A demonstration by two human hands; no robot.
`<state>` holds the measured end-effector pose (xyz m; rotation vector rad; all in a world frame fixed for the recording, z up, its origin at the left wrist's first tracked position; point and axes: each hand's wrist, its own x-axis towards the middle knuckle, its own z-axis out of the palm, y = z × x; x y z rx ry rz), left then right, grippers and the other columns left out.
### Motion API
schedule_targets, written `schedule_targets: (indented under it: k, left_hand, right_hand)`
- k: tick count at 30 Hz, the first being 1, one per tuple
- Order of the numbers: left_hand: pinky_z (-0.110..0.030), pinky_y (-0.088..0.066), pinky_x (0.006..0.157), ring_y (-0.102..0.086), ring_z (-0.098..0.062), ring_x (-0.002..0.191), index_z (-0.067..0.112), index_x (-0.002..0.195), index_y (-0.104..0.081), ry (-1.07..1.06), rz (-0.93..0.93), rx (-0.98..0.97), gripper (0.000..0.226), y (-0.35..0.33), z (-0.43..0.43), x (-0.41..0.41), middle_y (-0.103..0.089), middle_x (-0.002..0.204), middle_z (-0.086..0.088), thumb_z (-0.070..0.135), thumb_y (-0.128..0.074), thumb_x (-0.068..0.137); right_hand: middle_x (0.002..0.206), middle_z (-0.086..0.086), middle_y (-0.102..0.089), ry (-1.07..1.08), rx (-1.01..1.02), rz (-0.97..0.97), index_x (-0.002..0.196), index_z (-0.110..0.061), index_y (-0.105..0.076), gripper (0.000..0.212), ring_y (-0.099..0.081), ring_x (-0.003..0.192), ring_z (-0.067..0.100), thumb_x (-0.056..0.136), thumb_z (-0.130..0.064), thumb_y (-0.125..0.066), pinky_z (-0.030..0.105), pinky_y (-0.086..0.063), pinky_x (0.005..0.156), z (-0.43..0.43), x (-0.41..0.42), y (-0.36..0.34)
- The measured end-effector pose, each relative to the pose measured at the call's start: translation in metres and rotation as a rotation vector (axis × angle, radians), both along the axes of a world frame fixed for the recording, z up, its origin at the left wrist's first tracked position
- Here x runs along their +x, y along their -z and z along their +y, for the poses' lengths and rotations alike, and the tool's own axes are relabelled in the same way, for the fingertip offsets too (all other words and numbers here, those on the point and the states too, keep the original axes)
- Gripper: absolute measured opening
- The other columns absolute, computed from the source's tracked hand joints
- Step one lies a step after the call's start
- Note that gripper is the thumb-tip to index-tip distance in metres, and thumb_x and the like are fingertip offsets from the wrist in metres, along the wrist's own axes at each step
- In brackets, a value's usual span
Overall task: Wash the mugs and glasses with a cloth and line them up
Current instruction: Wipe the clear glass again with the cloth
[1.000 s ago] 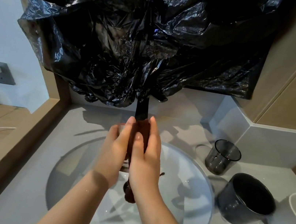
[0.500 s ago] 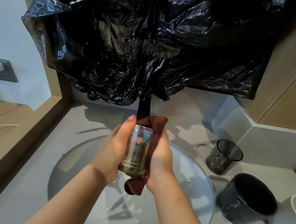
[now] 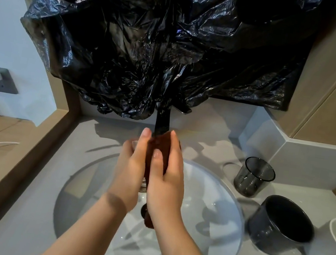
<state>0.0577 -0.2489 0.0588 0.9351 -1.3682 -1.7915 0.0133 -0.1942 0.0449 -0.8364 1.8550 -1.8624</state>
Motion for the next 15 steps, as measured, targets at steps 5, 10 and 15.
schedule_targets:
  k: [5, 10, 15]
  left_hand:
    - [-0.038, -0.059, 0.080, -0.069, -0.035, 0.095, 0.004, 0.115, -0.064, 0.207, 0.061, 0.128, 0.087, -0.002, -0.004, 0.001, -0.069, 0.106, -0.023, 0.075, -0.057, 0.065]
    - [-0.038, -0.056, 0.078, -0.070, -0.026, 0.095, 0.012, 0.121, -0.058, 0.108, 0.040, 0.157, 0.093, 0.006, -0.019, -0.003, -0.069, 0.112, -0.016, 0.080, -0.061, 0.058]
    - [-0.036, -0.056, 0.073, -0.066, -0.029, 0.106, 0.012, 0.133, -0.048, 0.199, 0.087, 0.244, 0.105, 0.012, -0.023, 0.004, -0.065, 0.121, -0.017, 0.070, -0.072, 0.049]
  right_hand:
    - [0.094, 0.010, -0.074, -0.266, 0.009, -0.699, 0.097, -0.018, -0.073, 0.056, -0.069, 0.079, 0.024, 0.093, -0.059, -0.034, 0.034, -0.055, 0.076, 0.003, -0.028, -0.024]
    - [0.141, -0.009, -0.048, -0.108, 0.057, -0.111, 0.132, -0.063, -0.030, 0.047, -0.052, 0.124, 0.011, 0.085, -0.058, -0.036, 0.040, -0.045, 0.102, -0.002, -0.002, -0.009]
    - [0.156, -0.020, -0.011, -0.210, 0.101, 0.222, 0.130, -0.068, -0.018, 0.048, -0.023, 0.140, 0.003, 0.096, -0.040, -0.039, 0.034, -0.033, 0.112, 0.004, -0.007, -0.005]
